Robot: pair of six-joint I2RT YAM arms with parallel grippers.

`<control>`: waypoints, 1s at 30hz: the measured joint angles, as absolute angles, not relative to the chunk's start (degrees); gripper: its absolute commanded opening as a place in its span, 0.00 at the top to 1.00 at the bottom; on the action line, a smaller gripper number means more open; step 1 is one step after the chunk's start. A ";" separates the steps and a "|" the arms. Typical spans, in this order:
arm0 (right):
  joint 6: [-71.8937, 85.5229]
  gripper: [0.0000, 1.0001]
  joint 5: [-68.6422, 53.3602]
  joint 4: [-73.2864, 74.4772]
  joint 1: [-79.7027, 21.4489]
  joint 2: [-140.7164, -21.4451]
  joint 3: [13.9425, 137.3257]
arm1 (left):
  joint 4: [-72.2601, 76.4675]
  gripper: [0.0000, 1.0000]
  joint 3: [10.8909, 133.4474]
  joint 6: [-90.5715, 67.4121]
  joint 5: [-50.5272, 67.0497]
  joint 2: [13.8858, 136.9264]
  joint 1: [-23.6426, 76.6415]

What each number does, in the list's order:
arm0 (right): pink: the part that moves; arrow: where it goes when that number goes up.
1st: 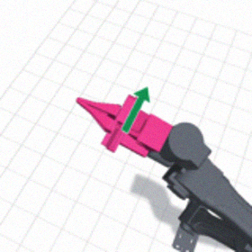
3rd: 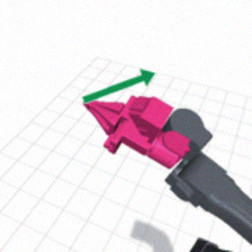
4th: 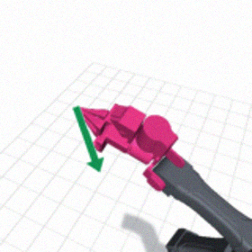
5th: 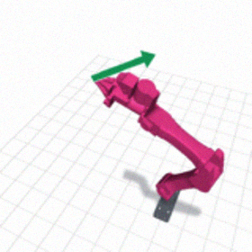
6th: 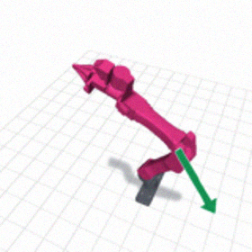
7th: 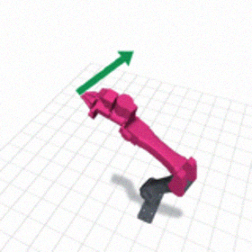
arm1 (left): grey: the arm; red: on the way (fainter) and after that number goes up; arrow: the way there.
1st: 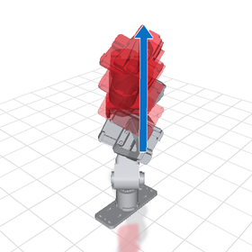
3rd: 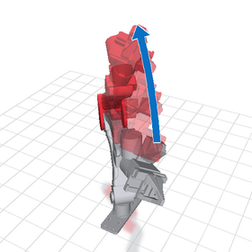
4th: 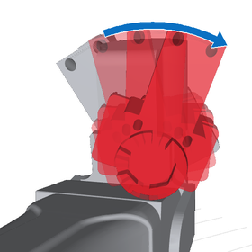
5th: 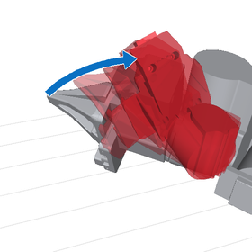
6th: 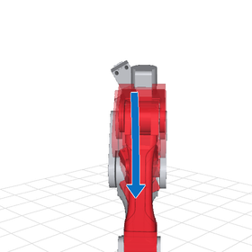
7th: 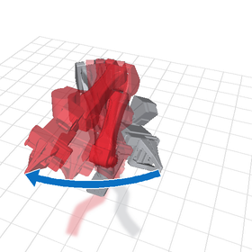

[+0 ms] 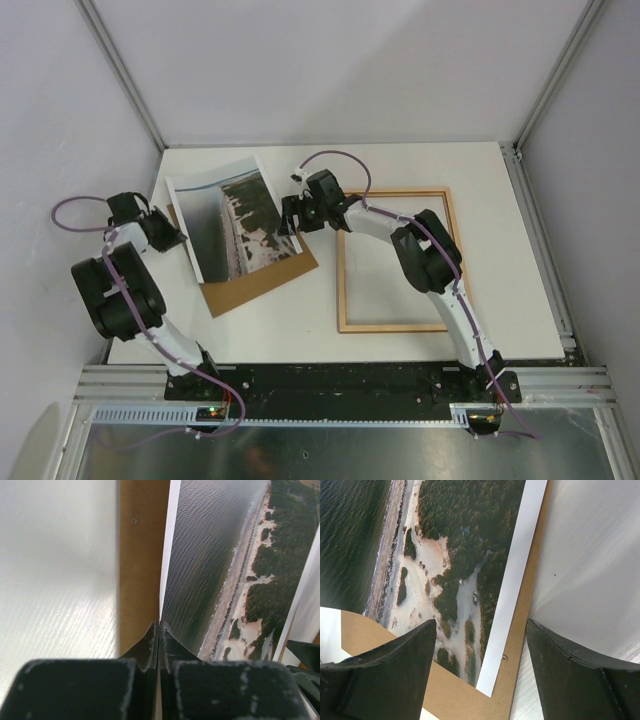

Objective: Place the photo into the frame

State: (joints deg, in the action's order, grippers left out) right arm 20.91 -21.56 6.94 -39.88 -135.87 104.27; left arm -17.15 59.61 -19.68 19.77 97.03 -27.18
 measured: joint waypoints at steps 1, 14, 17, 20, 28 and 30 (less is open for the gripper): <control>20.93 0.23 -21.54 6.94 -39.88 -135.87 104.27 | -17.12 1.00 59.37 -19.94 19.94 96.40 -27.18; 20.71 0.21 -12.01 10.61 -43.07 -131.63 100.57 | -17.63 1.00 56.90 -24.53 22.44 86.02 -27.07; 20.01 0.19 -6.33 12.49 -45.95 -128.09 98.24 | -18.15 1.00 55.99 -25.50 22.79 83.57 -26.87; 18.24 0.16 -0.45 13.21 -49.78 -124.42 97.34 | -18.79 1.00 55.31 -25.67 22.79 82.02 -26.65; 14.31 0.15 5.74 13.54 -56.97 -119.90 99.42 | -20.32 0.41 54.30 -26.24 22.68 80.99 -26.48; 14.13 0.15 5.23 14.33 -56.16 -120.14 100.18 | -20.45 0.35 54.28 -26.00 22.55 81.08 -26.48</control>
State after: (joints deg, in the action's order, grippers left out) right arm 14.13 5.23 14.33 -56.16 -120.14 100.18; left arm -20.45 54.28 -26.00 22.55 81.08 -26.48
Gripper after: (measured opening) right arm 0.848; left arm 0.540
